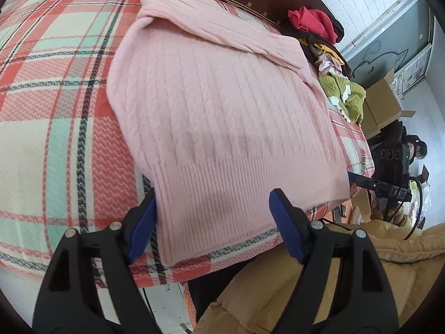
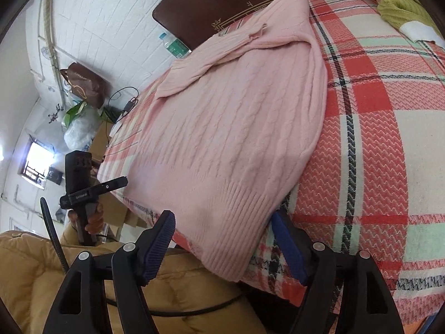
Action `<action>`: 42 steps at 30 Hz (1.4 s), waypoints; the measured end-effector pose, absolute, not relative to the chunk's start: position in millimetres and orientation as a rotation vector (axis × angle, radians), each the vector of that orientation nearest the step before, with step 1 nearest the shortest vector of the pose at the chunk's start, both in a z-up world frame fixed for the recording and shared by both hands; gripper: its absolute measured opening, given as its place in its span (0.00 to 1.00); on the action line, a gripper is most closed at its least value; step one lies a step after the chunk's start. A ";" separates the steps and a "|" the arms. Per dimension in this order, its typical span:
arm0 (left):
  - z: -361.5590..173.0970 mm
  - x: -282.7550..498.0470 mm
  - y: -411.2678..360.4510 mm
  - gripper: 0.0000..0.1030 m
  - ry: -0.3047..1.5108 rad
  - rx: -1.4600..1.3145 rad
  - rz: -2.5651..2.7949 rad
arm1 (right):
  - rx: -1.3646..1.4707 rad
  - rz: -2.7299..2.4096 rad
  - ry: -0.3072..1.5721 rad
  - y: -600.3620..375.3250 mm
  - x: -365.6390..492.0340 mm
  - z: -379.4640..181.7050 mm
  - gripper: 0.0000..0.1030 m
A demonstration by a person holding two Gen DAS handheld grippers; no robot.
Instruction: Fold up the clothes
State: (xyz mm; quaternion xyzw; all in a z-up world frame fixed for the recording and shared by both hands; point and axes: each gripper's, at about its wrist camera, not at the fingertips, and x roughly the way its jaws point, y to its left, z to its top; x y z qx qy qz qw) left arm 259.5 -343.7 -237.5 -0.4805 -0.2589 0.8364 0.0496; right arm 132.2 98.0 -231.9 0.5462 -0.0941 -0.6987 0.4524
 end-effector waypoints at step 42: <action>-149.3 211.9 -403.4 0.11 -1.167 -1.237 2.492 | 1.081 -1.623 -0.595 77.4 56.6 -145.0 0.11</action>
